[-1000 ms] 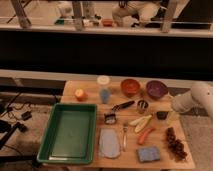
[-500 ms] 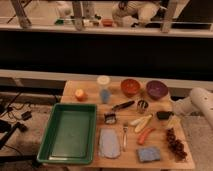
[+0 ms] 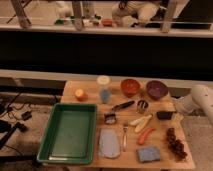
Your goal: Place eraser in plastic cup
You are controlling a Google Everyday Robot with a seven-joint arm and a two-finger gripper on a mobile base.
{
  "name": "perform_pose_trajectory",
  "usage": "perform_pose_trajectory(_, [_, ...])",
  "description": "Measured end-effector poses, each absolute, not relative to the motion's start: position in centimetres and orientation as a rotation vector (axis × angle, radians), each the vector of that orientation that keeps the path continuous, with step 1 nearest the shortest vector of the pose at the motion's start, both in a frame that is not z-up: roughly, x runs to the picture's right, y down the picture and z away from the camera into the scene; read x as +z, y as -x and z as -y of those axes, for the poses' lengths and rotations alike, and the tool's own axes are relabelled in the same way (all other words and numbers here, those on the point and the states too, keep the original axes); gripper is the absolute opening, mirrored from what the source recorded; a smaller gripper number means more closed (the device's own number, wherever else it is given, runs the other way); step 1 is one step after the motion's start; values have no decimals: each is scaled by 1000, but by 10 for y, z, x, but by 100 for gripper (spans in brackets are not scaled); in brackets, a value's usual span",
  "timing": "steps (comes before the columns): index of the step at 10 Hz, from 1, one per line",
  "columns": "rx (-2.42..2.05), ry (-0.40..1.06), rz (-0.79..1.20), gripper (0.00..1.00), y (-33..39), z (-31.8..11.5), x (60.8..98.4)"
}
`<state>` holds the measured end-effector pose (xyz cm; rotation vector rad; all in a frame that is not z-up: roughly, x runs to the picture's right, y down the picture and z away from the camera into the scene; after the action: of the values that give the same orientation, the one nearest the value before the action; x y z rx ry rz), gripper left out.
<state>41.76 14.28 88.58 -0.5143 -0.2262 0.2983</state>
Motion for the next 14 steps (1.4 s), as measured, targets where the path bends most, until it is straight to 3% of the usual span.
perform_pose_trajectory(10, [277, 565, 266, 100, -419, -149, 902])
perform_pose_trajectory(14, [293, 582, 286, 59, -422, -152, 902])
